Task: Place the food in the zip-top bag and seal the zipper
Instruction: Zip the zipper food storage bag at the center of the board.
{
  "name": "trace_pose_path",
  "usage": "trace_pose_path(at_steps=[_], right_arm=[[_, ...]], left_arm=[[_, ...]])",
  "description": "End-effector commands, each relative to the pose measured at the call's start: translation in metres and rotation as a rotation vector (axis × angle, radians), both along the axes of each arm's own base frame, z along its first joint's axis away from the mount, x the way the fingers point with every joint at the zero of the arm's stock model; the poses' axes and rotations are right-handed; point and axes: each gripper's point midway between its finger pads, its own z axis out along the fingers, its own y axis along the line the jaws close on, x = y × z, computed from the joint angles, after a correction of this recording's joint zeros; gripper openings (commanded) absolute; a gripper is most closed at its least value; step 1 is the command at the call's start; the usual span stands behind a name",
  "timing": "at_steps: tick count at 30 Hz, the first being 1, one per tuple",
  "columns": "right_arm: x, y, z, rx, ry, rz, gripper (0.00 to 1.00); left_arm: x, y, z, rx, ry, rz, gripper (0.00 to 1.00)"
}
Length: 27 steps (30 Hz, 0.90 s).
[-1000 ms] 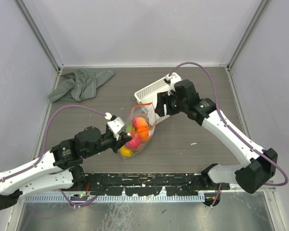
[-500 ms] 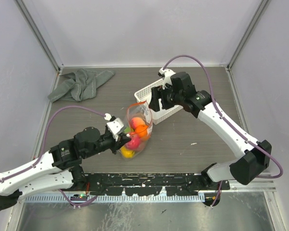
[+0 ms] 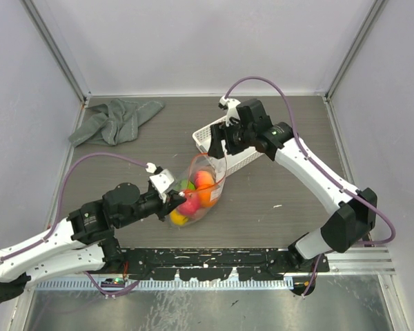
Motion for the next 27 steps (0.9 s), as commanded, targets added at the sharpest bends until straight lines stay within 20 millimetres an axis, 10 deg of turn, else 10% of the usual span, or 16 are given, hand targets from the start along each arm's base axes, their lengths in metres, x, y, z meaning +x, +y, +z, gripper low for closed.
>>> trace_pose_path(at_steps=[1, 12, 19, 27], right_arm=[[-0.011, 0.003, 0.000, -0.006, 0.014, 0.078, 0.76], [-0.007, -0.002, -0.030, -0.097, 0.045, 0.102, 0.73], [0.000, -0.026, -0.020, -0.173, 0.005, -0.017, 0.38], [-0.004, -0.082, -0.010, -0.341, -0.016, -0.232, 0.21]], left_arm=[[0.002, 0.001, 0.028, -0.078, -0.040, 0.011, 0.00], [0.003, 0.007, 0.032, -0.089, -0.053, 0.034, 0.00], [0.010, 0.012, 0.035, -0.093, -0.067, 0.078, 0.00], [0.022, 0.028, 0.039, -0.111, -0.080, 0.191, 0.00]])
